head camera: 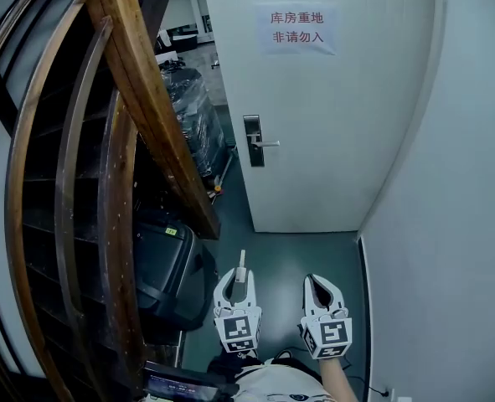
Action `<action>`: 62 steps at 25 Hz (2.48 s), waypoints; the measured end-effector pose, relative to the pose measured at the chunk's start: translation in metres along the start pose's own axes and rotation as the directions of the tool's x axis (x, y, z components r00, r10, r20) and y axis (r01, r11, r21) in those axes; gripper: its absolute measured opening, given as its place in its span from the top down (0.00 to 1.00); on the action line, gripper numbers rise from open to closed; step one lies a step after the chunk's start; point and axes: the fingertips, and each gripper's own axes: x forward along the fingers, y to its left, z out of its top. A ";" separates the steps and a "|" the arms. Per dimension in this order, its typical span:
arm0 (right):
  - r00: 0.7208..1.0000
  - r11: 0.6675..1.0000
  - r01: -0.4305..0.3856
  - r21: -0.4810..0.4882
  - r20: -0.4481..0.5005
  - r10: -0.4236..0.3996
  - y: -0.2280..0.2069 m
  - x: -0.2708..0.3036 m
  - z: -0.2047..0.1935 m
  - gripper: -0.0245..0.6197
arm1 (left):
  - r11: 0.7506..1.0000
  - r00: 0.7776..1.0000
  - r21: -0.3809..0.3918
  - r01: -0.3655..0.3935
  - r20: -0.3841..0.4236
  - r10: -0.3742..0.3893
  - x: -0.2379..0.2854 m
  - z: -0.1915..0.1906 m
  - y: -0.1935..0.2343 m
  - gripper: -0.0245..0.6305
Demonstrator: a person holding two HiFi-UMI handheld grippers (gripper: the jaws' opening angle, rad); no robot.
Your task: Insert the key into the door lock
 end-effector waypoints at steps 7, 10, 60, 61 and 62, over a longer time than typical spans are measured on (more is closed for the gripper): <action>0.997 0.999 -0.009 0.048 -0.071 0.013 -0.004 0.002 -0.031 0.95 | 1.000 0.999 0.006 -0.008 -0.040 0.009 0.002 -0.014 -0.002 0.78; 0.996 0.998 -0.019 0.052 -0.085 0.023 -0.002 0.018 -0.034 0.95 | 1.000 0.999 0.006 -0.007 -0.054 0.007 0.014 -0.019 0.005 0.78; 0.980 0.997 -0.082 0.016 -0.182 0.083 -0.140 0.363 -0.021 0.95 | 1.000 0.981 0.012 -0.023 -0.192 0.025 0.417 -0.068 0.062 0.78; 0.979 0.997 -0.080 0.017 -0.186 0.082 -0.142 0.366 -0.023 0.95 | 1.000 0.979 0.014 -0.022 -0.202 0.024 0.424 -0.072 0.063 0.78; 0.979 0.997 -0.078 0.018 -0.189 0.080 -0.144 0.369 -0.026 0.95 | 1.000 0.977 0.018 -0.018 -0.210 0.022 0.431 -0.076 0.064 0.78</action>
